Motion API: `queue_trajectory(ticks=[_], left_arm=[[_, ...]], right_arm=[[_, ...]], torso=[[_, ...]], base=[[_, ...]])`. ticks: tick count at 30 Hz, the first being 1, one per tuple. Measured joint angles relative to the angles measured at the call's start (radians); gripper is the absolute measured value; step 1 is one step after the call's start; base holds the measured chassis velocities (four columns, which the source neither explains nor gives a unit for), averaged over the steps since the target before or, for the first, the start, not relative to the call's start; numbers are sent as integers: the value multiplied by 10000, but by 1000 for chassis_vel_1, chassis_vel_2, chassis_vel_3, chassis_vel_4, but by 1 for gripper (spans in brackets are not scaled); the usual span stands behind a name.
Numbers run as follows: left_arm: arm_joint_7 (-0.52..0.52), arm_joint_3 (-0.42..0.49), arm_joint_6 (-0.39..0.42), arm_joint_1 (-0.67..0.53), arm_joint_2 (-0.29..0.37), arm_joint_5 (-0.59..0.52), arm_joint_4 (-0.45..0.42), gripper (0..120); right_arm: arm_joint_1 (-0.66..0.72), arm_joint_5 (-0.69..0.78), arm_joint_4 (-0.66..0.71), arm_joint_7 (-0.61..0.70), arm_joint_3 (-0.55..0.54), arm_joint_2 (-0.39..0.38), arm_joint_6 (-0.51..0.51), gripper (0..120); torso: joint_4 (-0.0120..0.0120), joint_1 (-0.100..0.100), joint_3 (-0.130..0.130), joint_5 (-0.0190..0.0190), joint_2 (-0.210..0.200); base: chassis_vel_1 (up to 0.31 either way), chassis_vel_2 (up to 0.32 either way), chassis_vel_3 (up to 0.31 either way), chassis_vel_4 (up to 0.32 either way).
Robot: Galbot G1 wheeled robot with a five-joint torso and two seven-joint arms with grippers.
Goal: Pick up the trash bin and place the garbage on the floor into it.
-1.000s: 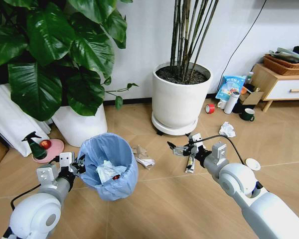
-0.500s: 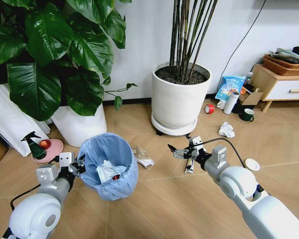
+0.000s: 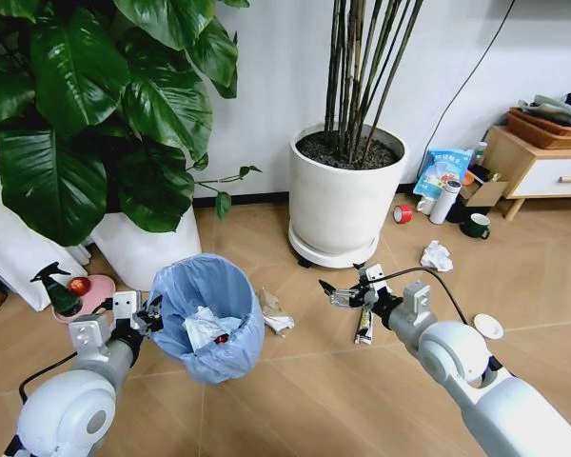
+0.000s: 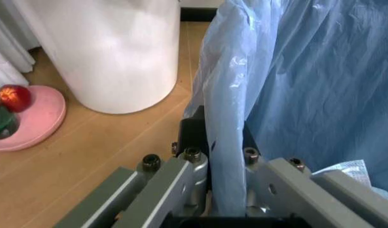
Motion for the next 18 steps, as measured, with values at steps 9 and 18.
queue_trajectory(ticks=[9,18], left_arm=[[-21,-20,0,0,18,1,-5,0],[-21,-45,-3,5,-46,13,-7,0]], right_arm=[[62,-6,-98,-108,-5,3,29,100],[75,-300,-608,-444,-214,-54,81,100]], torso=[[1,0,0,-1,0],[1,1,2,-1,0]], base=[[-70,69,70,-67],[-67,83,79,-98]])
